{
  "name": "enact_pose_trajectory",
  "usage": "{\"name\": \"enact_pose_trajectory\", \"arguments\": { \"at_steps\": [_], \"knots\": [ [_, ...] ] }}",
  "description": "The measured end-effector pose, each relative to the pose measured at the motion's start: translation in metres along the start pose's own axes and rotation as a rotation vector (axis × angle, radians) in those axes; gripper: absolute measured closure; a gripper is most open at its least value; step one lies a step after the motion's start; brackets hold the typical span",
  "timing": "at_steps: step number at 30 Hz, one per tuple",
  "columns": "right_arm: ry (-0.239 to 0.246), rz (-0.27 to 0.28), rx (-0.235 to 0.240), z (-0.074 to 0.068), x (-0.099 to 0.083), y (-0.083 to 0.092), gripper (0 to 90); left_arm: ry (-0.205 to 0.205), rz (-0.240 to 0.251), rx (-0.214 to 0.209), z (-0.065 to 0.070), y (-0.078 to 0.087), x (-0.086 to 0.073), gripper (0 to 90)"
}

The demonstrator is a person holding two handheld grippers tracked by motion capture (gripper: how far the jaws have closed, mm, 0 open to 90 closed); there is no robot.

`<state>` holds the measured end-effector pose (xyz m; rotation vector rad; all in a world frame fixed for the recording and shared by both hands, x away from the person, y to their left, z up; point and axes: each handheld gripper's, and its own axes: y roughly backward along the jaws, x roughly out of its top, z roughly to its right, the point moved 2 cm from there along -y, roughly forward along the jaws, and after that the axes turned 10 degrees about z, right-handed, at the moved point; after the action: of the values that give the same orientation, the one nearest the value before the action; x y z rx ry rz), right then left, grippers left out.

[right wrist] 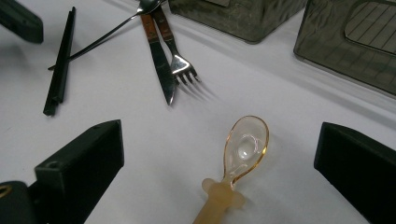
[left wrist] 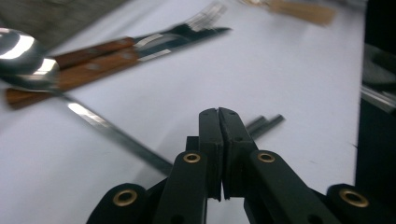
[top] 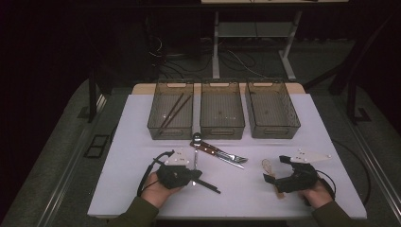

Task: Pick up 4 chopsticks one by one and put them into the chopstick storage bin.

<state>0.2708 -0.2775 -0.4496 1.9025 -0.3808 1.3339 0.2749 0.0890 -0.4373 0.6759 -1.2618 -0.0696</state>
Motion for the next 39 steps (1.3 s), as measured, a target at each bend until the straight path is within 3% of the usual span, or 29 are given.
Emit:
{"name": "enact_pose_trajectory", "arguments": {
  "at_steps": [5,7,12,17,31,39],
  "knots": [
    [0.004,-0.002,0.001,-0.001,0.000,-0.001,1.3,-0.037,-0.043,-0.050,0.008,-0.013,-0.002,89.4],
    [0.006,-0.002,0.000,0.000,0.000,-0.001,1.3,-0.022,-0.046,-0.053,0.011,-0.015,-0.002,89.5],
    [0.007,-0.006,0.002,0.000,0.000,-0.002,1.3,-0.053,-0.091,-0.076,0.015,-0.023,-0.005,89.5],
    [0.007,-0.006,0.003,-0.001,-0.001,-0.002,1.3,-0.059,-0.109,-0.096,0.019,-0.028,-0.007,89.6],
    [0.007,-0.008,0.005,-0.001,-0.001,-0.002,1.3,-0.094,-0.139,-0.097,0.019,-0.034,-0.009,89.5],
    [0.007,-0.009,0.005,-0.001,-0.001,-0.002,1.3,-0.084,-0.134,-0.085,0.019,-0.035,-0.009,89.5]
  ]
}}
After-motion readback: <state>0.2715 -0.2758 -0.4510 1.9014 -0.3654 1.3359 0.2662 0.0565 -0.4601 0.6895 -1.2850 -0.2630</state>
